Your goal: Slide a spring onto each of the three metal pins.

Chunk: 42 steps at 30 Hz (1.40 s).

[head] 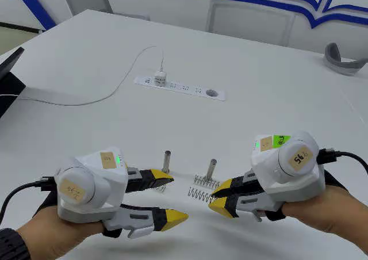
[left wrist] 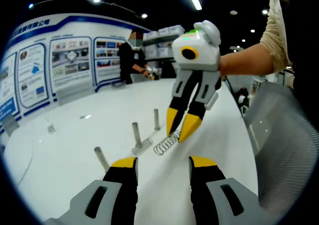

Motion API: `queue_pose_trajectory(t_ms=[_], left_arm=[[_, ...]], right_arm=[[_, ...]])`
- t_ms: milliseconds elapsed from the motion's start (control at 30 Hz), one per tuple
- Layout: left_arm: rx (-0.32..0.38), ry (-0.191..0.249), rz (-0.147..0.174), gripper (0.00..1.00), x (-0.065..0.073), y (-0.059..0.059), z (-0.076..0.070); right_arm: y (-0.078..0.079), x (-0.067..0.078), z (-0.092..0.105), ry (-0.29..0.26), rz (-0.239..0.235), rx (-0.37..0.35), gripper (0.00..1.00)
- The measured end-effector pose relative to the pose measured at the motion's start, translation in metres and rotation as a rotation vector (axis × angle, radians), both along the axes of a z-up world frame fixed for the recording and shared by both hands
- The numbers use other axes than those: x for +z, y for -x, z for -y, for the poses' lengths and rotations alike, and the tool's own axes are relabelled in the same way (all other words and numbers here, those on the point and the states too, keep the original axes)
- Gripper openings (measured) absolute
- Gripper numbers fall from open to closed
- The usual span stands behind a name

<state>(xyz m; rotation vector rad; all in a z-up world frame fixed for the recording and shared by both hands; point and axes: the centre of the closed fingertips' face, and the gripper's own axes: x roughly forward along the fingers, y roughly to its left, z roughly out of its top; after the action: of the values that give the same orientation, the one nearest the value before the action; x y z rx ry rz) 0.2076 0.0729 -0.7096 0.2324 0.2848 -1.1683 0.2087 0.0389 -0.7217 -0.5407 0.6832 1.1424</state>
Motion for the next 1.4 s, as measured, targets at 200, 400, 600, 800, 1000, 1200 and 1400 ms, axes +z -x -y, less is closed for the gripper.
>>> queue_pose_trajectory(t_ms=[200,400,600,800,1000,1200,1400], left_arm=[[-0.029,-0.012,0.010,0.37,-0.002,0.005,0.007],[-0.066,-0.036,0.031,0.29,-0.005,0.010,0.011],[-0.094,-0.052,0.049,0.24,-0.008,0.014,0.014],[-0.115,-0.073,0.058,0.19,-0.012,0.017,0.016],[-0.123,-0.093,0.077,0.15,-0.016,0.018,0.017],[-0.131,-0.109,0.090,0.13,-0.018,0.019,0.017],[-0.138,-0.117,0.091,0.13,-0.019,0.020,0.018]], right_arm=[[0.006,0.000,-0.006,0.018,0.006,0.053,0.12],[0.013,0.000,-0.009,0.024,0.000,0.102,0.11],[0.019,-0.005,-0.009,0.053,-0.007,0.139,0.11],[0.022,-0.005,-0.010,0.065,-0.009,0.160,0.11],[0.026,-0.004,-0.011,0.075,-0.015,0.175,0.11],[0.028,0.000,-0.011,0.081,-0.019,0.182,0.11],[0.030,0.008,-0.015,0.067,-0.020,0.182,0.12]])
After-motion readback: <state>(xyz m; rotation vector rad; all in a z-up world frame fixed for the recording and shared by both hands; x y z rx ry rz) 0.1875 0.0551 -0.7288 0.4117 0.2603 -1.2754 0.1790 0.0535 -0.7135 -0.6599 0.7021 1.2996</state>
